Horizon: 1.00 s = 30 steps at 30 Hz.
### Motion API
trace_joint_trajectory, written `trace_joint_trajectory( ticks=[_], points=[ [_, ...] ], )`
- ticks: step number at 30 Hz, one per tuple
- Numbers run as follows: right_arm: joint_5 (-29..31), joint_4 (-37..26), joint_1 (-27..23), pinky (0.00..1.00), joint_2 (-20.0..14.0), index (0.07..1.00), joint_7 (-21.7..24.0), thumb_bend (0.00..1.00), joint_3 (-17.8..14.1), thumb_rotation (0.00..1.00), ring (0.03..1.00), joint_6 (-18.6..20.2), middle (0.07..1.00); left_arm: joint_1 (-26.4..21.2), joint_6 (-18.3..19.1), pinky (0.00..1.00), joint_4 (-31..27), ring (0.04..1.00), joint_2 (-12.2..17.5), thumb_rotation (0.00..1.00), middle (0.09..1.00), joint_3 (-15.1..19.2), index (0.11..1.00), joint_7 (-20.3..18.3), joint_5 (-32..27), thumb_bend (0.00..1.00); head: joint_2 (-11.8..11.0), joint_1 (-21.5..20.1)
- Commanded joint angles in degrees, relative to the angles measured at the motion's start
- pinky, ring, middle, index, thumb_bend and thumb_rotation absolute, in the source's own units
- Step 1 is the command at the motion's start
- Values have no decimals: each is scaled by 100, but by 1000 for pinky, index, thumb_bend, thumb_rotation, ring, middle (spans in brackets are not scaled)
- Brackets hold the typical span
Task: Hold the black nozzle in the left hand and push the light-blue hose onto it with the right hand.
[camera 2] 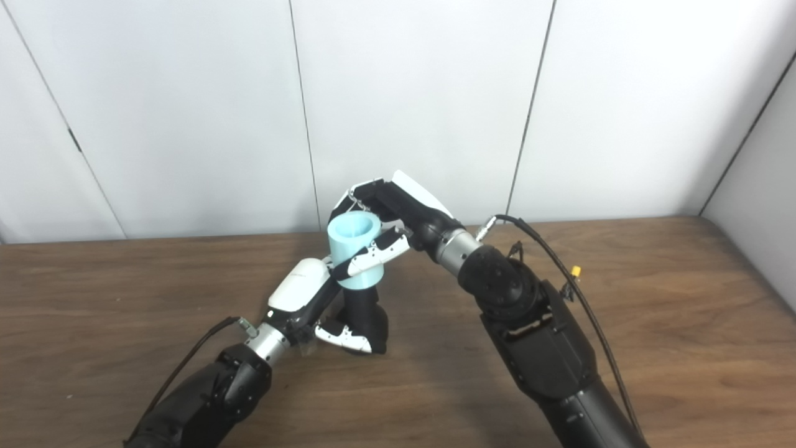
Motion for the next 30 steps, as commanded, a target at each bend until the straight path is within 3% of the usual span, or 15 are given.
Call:
trace_joint_trajectory(
  ticks=[1,7,19,30],
  points=[
    [-50,-266,-122,321,-156,508,84,520,17,0,422,-226,473,977,93,906,357,674,-133,0,475,-198,495,-126,100,526,7,0],
    [-110,-286,9,319,-171,511,151,519,74,0,418,-131,475,1002,148,902,257,678,-91,0,483,-160,487,-212,132,526,38,-9],
    [-242,22,118,341,-112,512,48,519,157,0,423,-368,476,1004,107,894,260,667,-120,0,477,-124,491,-177,158,526,68,-16],
    [-475,442,13,333,-73,511,-69,518,420,0,416,-1044,486,1037,133,893,189,667,-139,0,477,-102,492,-214,201,526,121,40]
  ],
)
